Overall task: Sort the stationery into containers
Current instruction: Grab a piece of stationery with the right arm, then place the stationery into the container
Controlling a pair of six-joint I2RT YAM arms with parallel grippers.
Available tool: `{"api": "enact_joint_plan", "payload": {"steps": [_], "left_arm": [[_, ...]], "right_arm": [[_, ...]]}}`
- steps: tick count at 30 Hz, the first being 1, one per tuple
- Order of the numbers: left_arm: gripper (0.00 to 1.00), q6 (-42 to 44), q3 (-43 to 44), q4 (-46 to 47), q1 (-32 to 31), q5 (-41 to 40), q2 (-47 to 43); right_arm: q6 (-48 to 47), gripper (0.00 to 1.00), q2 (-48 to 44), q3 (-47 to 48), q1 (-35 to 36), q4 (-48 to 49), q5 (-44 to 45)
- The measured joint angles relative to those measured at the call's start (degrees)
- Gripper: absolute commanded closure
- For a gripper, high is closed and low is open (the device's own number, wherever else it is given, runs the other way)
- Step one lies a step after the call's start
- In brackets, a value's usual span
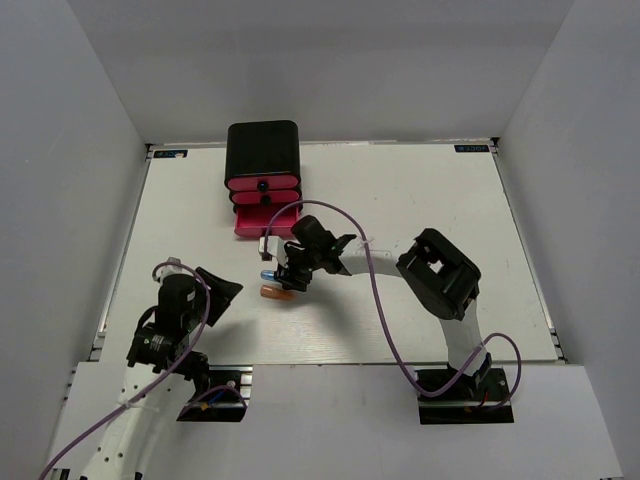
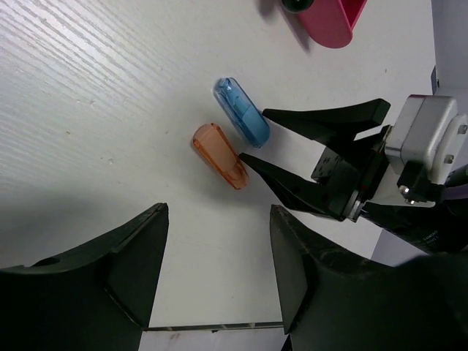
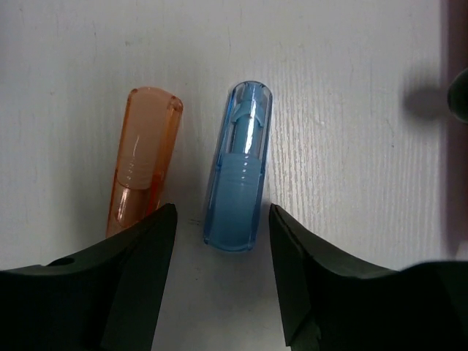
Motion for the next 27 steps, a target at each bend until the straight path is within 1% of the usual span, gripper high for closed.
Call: {"api": "enact_joint_plan", "payload": {"steps": [2,3,6,7,9,13,18,23,27], "left_arm": [[0.32,0.0,0.0,-0.2,0.0,0.1,0.3],[0.32,0.0,0.1,-0.2,0.0,0.2,0.6],[0.32,-0.1,0.1,-0.1,0.0,0.7,1.6],[0.32,-0.1,0.1,-0.1,0.0,1.0,1.9],[0.32,-0.2,0.1,0.3,0.0,1.7,3.0],[0.32,-1.2,0.1,2.0,0.0,3.6,6.6],[0.32,-4.8,-0.2,3.9,0.0,5.7,11.2],[0.32,-9.5,-3.2,8.0,0.0,7.8,13.5],[0.31,-12.3,-4.1,9.7,0.0,8.8,16.6]], "right_arm": [[-0.3,0.47,0.4,0.1,0.0,0.2,0.1],[-0.6,0.55,0.5,0.2,0.0,0.2,0.3],[-1.6,0.67,0.7,0.4,0.0,0.4,0.5],[-1.9,0.8,0.7,0.4,0.0,0.4,0.5],[-2.6,1.0,0.7,0.5,0.0,0.5,0.5],[-3.0,1.0,0.6,1.0,-0.3,0.2,0.7],[-3.7,1.0,-0.5,2.7,-1.9,-1.6,1.2],[-8.2,1.0,-4.0,7.2,-4.3,-1.3,3.0],[-12.3,1.0,-4.7,11.6,-6.1,-0.3,4.4]]}}
